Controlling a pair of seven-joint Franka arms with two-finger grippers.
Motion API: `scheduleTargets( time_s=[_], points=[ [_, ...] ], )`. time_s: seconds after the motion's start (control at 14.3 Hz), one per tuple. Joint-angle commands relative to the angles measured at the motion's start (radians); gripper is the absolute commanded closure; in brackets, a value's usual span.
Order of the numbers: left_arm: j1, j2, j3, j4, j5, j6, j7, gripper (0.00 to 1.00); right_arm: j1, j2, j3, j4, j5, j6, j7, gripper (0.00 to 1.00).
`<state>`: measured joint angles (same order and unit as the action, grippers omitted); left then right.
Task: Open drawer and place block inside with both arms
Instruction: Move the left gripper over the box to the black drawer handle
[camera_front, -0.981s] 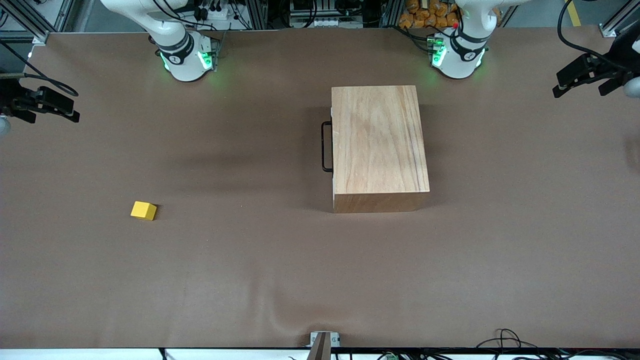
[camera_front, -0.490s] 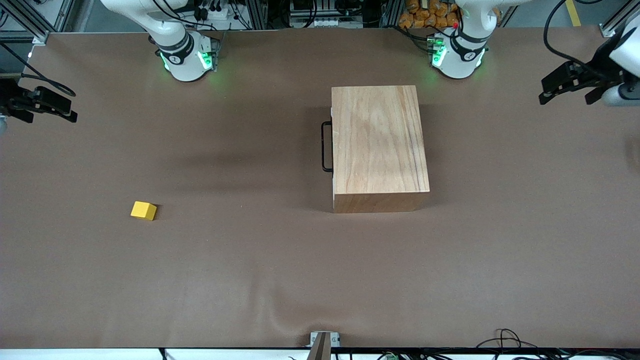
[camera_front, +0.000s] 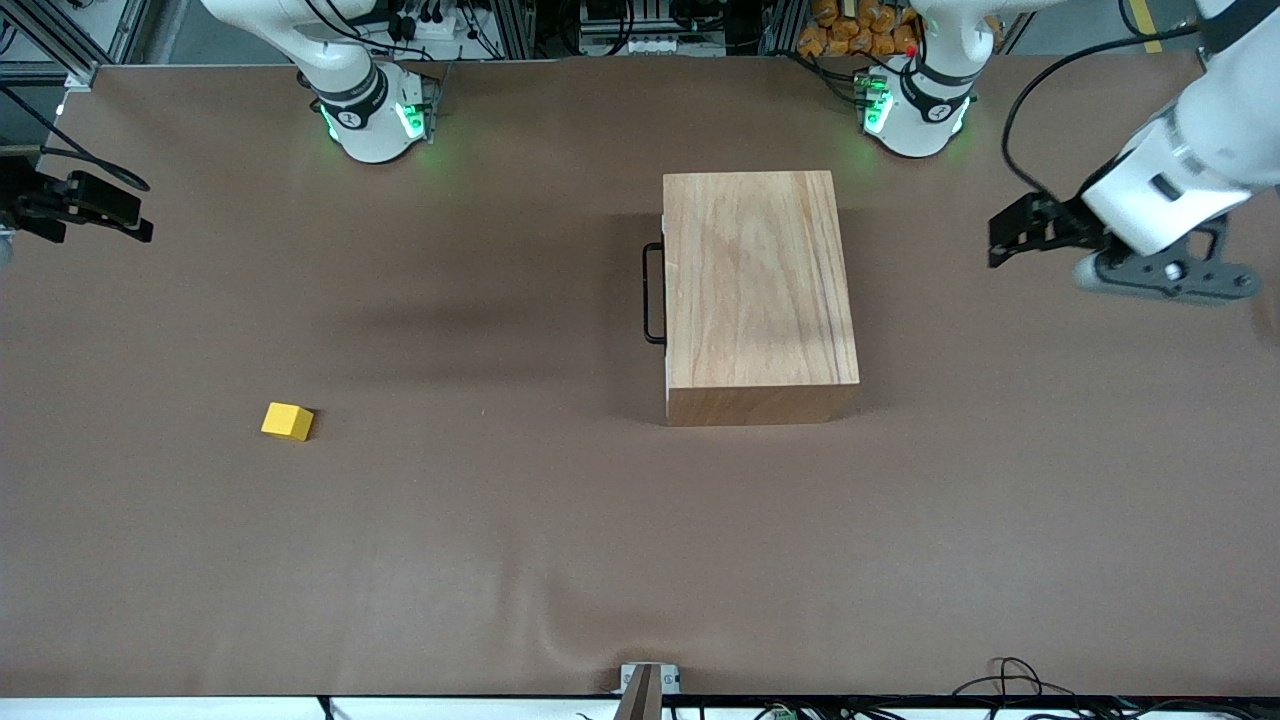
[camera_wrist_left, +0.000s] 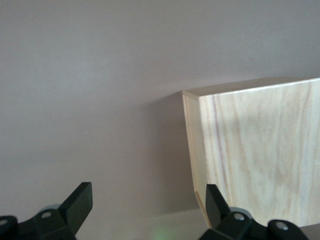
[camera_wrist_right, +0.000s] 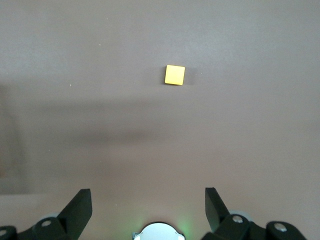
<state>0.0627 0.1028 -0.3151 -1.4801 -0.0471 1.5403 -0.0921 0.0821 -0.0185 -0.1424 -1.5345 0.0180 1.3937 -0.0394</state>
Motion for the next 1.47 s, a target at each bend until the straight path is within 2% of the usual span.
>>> scheduleTargets(
  time_s=[0.0,0.21,0.49,0.77,1.05,1.12,1.26,1.4],
  points=[
    [-0.049,0.06,-0.01,0.038,-0.007,0.029,-0.035,0.0,-0.015,-0.017,0.009,-0.003,-0.018,-0.004,0.0,0.0],
    [-0.099,0.098,-0.01,0.038,-0.002,0.047,-0.037,0.0,-0.015,-0.014,0.009,-0.004,-0.018,0.004,0.003,0.0],
    [-0.191,0.103,-0.01,0.028,0.096,0.044,-0.049,0.0,-0.008,-0.012,0.012,-0.009,-0.018,0.005,0.004,0.0],
    [-0.231,0.112,-0.012,0.015,0.101,0.044,-0.067,0.0,-0.01,-0.011,0.012,-0.007,-0.016,0.005,0.004,0.0],
    [-0.343,0.179,-0.009,0.032,0.101,0.093,-0.272,0.0,-0.01,-0.011,0.012,-0.01,-0.016,-0.004,0.0,0.0],
    [-0.377,0.205,-0.003,0.05,0.117,0.104,-0.296,0.0,-0.01,-0.011,0.012,-0.01,-0.016,-0.004,0.001,0.0],
    [-0.463,0.279,0.002,0.148,0.226,0.095,-0.334,0.0,-0.001,-0.011,0.015,-0.01,-0.015,-0.001,0.004,0.0],
    [-0.57,0.391,0.031,0.268,0.23,0.066,-0.516,0.0,0.002,-0.011,0.017,-0.012,-0.015,0.001,0.004,0.0]
  ],
)
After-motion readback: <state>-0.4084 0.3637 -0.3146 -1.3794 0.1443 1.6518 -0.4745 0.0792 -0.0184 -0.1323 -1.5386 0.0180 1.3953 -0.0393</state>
